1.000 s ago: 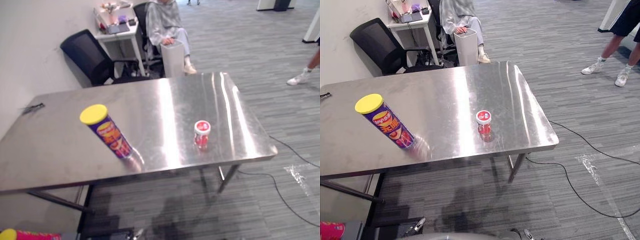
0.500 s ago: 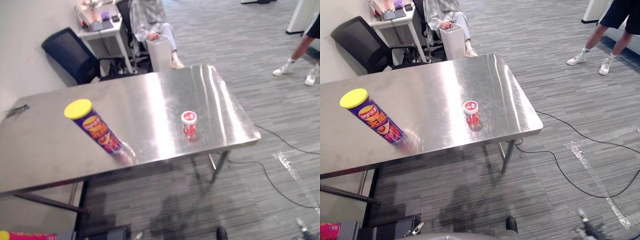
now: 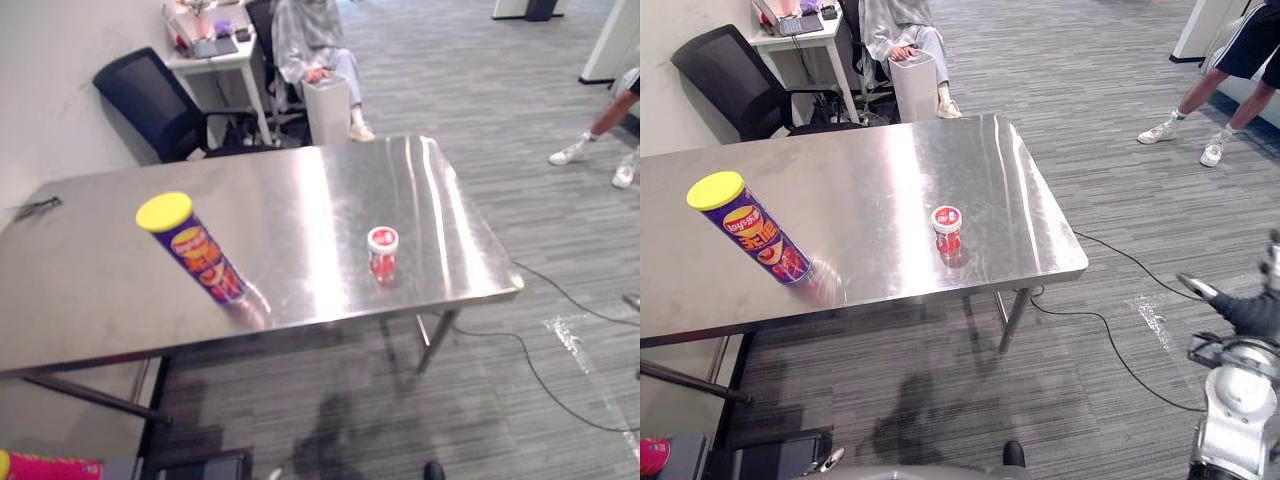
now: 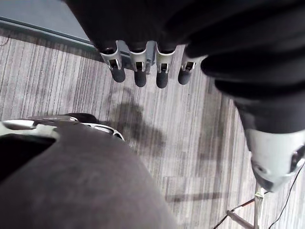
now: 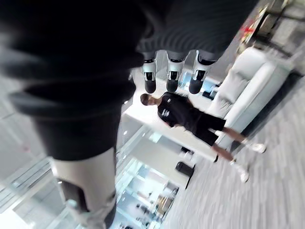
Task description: Put the gum and the chips on the shelf.
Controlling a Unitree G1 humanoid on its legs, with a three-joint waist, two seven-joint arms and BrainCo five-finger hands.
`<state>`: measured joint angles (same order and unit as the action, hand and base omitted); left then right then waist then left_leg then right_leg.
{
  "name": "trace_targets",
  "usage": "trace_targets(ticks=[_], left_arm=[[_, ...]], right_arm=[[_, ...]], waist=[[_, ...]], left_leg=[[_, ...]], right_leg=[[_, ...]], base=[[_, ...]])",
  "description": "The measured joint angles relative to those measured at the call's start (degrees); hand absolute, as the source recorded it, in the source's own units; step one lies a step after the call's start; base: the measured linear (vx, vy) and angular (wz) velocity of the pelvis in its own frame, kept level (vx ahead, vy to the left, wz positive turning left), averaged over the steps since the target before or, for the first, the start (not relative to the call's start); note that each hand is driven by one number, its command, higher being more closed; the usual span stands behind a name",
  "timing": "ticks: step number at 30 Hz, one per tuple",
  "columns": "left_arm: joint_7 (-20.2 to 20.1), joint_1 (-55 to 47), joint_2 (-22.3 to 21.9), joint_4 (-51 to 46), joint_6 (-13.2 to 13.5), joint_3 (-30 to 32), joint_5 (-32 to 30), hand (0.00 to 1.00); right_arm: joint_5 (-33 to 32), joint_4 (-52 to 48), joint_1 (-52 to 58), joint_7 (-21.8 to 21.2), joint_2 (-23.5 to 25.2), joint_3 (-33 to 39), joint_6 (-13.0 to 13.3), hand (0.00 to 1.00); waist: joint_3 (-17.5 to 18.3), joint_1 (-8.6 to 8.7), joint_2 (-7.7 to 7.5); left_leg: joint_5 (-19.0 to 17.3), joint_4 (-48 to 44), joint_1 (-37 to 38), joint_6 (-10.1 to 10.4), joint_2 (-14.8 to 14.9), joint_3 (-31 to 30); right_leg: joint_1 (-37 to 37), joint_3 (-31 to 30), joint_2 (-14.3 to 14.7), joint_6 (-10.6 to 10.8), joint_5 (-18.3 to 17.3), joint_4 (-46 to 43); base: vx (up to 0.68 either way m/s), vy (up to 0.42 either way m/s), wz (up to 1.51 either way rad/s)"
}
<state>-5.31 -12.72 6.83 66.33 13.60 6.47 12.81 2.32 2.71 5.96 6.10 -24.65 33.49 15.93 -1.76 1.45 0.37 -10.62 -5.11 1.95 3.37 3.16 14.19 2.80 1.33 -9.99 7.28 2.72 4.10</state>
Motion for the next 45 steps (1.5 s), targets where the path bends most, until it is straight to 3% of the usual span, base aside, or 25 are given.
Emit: trace_targets(ticks=[5, 10, 20, 29, 45], left_arm=[[-0.1, -0.4, 0.2, -0.6, 0.0, -0.4, 0.6, 0.0], [-0.1, -0.6, 0.4, -0.8, 0.1, -0.6, 0.6, 0.0], [0.5, -0.5, 0.8, -0.8, 0.0, -2.5, 0.6, 0.0], [1.0, -0.3, 0.9, -0.6, -0.4, -2.8, 0.6, 0.0], [2.4, -0.4, 1.5, -0.9, -0.5, -2.8, 0.5, 0.0]], right_arm=[[-0.7, -7.0, 0.6, -5.3, 0.0, -6.6, 1.9, 0.0], [-5.2, -7.3, 0.5, -8.0, 0.0, -14.2, 2.1, 0.0], [-7.5, 0.4, -4.2, -8.0, 0.0, -23.7, 1.7, 0.0], [-10.1, 7.6, -10.2, -7.7, 1.4, -29.1, 0.8, 0.0], [-10.2, 14.2, -19.0, -6.4, 6.0, -38.7, -1.1, 0.0]], waist=[[0.2, -0.1, -0.19], [0.5, -0.26, -0.45], [0.8, -0.76, -0.23], [0.8, -2.84, -0.29], [-0.6, -4.78, -1.71]], left_leg=[[0.0, -0.4, -0.9, 0.0, 0.1, -0.8], [0.0, -1.0, -1.4, 0.0, 0.2, -1.6], [0.3, -1.1, -1.8, -0.3, 0.0, -3.6], [0.8, -0.6, -1.9, -0.2, -0.1, -4.0], [2.2, 1.3, -1.9, -0.2, -0.4, -5.6]], right_leg=[[0.2, 0.6, 0.0, 0.0, 0.0, 0.0], [0.1, 1.4, -0.1, 0.0, 0.0, 0.0], [-1.0, 3.1, -0.2, 0.0, 0.0, 0.2], [-1.2, 3.6, -0.2, 0.0, 0.4, 1.0], [-1.6, 5.2, -0.2, -0.2, 0.7, 1.8]], base=[[-0.02, -0.022, 0.06], [-0.04, -0.031, 0.07], [-0.01, -0.018, 0.09], [0.0, -0.009, 0.03], [-0.01, -0.011, 0.04]])
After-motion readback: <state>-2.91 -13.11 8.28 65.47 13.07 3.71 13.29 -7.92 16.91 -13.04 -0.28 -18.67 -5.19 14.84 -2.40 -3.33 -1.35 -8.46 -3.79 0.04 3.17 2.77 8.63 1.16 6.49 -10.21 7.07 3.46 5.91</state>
